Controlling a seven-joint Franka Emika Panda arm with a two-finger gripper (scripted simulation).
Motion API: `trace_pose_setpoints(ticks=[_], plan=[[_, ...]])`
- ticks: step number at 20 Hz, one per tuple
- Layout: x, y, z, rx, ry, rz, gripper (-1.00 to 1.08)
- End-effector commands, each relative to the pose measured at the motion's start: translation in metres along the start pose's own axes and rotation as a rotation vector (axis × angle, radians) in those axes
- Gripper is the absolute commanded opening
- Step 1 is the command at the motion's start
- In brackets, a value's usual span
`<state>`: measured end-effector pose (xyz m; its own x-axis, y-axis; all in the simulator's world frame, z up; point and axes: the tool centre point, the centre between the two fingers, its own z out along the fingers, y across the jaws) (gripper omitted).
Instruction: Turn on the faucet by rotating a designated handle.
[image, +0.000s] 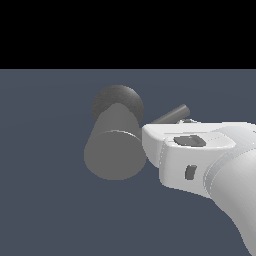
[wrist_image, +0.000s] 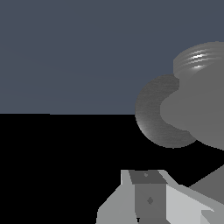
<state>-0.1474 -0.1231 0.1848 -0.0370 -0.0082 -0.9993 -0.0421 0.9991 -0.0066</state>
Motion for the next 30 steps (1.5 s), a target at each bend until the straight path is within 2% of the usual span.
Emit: trace_pose_setpoints(ticks=[1,28,29,30], plan=[[0.004,-0.003,0.0,0.003,0.004,0.002,-1.0],[-0.066,0.047,0.001,-0.008,-0.035,-0.002,-1.0],[-0.041,0.035,-0.004,0.011,0.025,0.004,-1.0],[-0.043,0.038,-0.004,0.01,0.022,0.004,-1.0]])
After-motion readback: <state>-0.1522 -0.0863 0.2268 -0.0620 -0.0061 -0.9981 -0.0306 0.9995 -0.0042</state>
